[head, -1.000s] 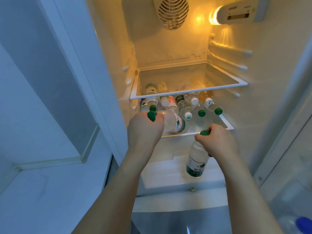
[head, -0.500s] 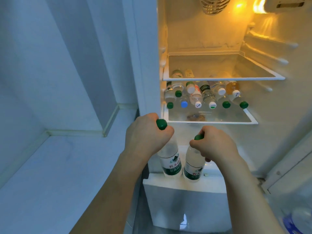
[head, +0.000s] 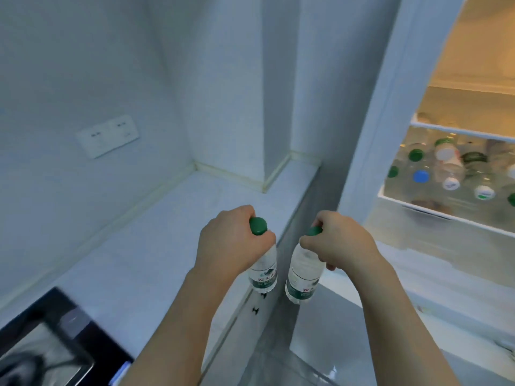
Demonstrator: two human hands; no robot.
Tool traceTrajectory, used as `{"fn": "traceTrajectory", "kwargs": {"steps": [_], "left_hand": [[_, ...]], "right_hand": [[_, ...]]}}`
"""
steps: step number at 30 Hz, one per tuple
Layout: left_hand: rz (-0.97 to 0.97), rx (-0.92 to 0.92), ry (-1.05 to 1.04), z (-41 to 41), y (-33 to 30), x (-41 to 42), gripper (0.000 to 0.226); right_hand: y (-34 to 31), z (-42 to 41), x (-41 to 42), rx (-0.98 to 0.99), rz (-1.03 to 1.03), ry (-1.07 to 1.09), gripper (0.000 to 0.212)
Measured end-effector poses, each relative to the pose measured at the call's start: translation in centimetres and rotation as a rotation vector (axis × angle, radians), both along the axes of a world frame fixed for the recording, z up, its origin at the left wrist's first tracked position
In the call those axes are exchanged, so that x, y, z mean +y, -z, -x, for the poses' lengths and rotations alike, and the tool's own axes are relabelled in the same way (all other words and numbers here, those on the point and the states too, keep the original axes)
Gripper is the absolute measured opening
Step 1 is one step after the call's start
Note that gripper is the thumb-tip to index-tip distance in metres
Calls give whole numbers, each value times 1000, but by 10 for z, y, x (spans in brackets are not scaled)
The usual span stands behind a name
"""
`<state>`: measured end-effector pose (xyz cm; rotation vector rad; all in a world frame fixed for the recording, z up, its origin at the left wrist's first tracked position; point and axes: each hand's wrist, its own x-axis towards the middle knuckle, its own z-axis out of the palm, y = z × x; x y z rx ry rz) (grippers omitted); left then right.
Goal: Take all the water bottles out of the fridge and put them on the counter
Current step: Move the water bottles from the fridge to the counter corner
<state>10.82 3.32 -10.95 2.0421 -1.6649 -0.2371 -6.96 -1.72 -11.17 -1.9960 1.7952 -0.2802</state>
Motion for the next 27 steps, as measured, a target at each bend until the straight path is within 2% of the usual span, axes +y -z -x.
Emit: {"fn": "traceTrajectory", "kwargs": {"steps": [4, 10, 18, 27], "left_hand": [[-23, -9, -235, -31, 4, 44, 23], [-100, -55, -491, -67, 13, 118, 23], [-93, -67, -761, -107, 4, 247, 19], [-87, -52, -966, -139, 6, 409, 20]], "right_hand": [[-5, -46, 5, 24, 13, -265, 18], [4, -104, 38, -22, -18, -517, 19], [-7, -192, 133, 11, -26, -891, 16], [-11, -260, 269, 8, 65, -1084, 18]]}}
